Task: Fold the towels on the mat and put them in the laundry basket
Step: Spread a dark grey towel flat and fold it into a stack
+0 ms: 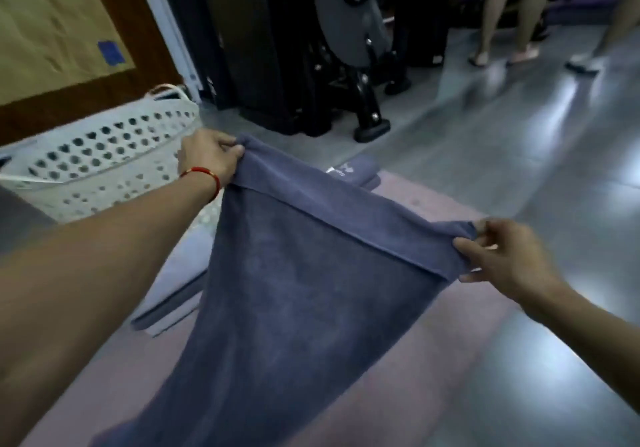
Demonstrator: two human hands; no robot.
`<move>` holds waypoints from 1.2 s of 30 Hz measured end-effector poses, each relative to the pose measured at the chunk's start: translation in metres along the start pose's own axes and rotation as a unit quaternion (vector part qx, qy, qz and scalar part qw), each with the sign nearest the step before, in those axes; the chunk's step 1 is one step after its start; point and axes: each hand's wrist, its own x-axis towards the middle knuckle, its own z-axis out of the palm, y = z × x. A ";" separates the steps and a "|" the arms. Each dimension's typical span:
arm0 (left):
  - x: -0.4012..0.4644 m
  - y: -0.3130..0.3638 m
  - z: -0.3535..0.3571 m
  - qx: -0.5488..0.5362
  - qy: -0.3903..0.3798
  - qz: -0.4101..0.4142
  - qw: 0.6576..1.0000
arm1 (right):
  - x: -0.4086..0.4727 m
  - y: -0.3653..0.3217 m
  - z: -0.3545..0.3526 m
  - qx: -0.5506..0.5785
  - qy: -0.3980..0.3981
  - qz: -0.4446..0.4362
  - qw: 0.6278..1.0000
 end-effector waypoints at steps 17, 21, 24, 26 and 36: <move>-0.070 0.080 0.329 0.017 -0.352 0.083 0.932 | 0.096 0.167 -0.003 0.046 0.084 0.138 0.986; -0.146 0.002 0.283 0.062 -0.405 0.138 0.902 | 0.048 0.164 0.059 -0.165 -0.088 -0.009 0.982; -0.212 -0.088 0.211 0.107 -0.346 0.255 0.897 | 0.015 0.163 0.098 -0.219 -0.186 -0.110 0.951; -0.257 -0.149 0.156 0.182 -0.309 0.272 0.893 | -0.007 0.154 0.119 -0.229 -0.246 -0.163 0.928; -0.397 -0.325 -0.006 0.238 -0.292 0.075 0.923 | -0.115 0.085 0.245 -0.328 -0.421 -0.325 0.781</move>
